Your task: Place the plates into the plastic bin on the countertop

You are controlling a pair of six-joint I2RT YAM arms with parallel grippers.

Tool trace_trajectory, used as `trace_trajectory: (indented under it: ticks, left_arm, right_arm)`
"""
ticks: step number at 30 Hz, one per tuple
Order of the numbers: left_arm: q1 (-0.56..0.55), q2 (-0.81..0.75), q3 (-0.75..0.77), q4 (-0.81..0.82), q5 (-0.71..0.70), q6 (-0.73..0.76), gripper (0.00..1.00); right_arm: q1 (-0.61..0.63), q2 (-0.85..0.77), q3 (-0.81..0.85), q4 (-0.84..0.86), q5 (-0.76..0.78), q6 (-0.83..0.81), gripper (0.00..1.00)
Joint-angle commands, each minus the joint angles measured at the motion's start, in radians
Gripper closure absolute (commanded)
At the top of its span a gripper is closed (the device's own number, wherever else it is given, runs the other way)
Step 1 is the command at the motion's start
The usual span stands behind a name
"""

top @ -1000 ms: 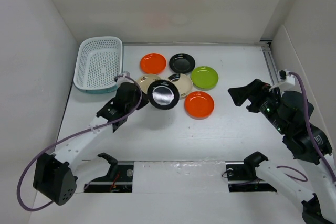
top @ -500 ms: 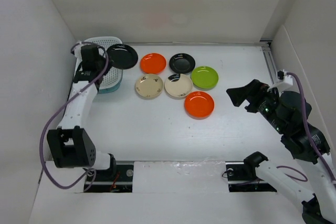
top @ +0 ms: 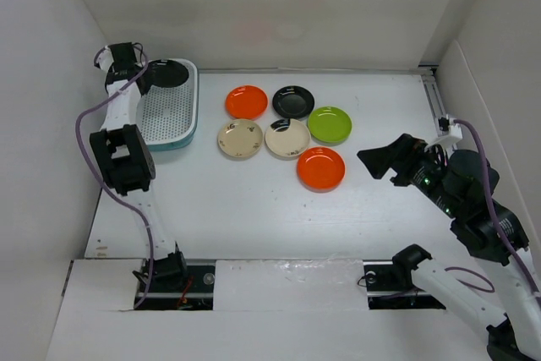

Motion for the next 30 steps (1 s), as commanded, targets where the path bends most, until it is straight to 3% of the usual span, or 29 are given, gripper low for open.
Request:
trace_trajectory:
  ticks: [1,6,7,9,10,12,14,22,26,27,29,30]
  left_arm:
    - [0.013,0.103,0.135,-0.120,0.003,-0.009,1.00]
    - [0.013,0.130,0.155,-0.106,0.003,-0.009,1.00]
    - [0.013,0.130,0.155,-0.106,0.016,-0.009,0.94]
    - [0.013,0.121,0.155,-0.106,0.026,-0.018,0.61]
    - [0.013,0.121,0.155,-0.106,0.026,-0.018,0.34]
    - [0.013,0.070,0.141,-0.096,0.035,-0.009,0.12]
    - [0.013,0.023,0.108,-0.083,0.035,0.014,0.00]
    - [-0.047,-0.342,-0.105,-0.004,0.160,0.103,0.00]
    - [-0.218,-0.620,-0.468,0.124,0.130,0.033,0.00]
    - [-0.251,-0.669,-0.621,0.145,0.130,0.008,0.00]
    - [-0.327,-0.796,-0.752,0.188,0.068,-0.035,0.00]
    - [-0.431,-0.831,-0.859,0.205,0.034,-0.062,0.00]
  right_arm:
    - [0.007,0.002,0.013,0.063,-0.037,0.004,0.00]
    - [0.007,0.002,0.022,0.063,-0.037,0.004,0.00]
    - [0.007,0.002,0.022,0.063,-0.037,0.004,0.00]
    - [0.007,0.002,0.022,0.063,-0.037,0.004,0.00]
    - [0.007,0.011,0.022,0.063,-0.037,0.013,0.00]
    - [0.007,0.011,0.022,0.063,-0.037,0.014,0.00]
    - [0.007,0.011,0.022,0.072,-0.048,0.014,0.00]
    - [0.017,0.021,-0.012,0.104,-0.057,0.014,0.00]
    - [0.017,0.050,-0.035,0.134,-0.025,0.014,0.00]
    - [0.017,0.050,-0.046,0.147,-0.025,0.014,0.00]
    - [0.017,0.073,-0.046,0.157,-0.025,0.014,0.00]
    - [0.017,0.083,-0.046,0.157,-0.036,0.014,0.00]
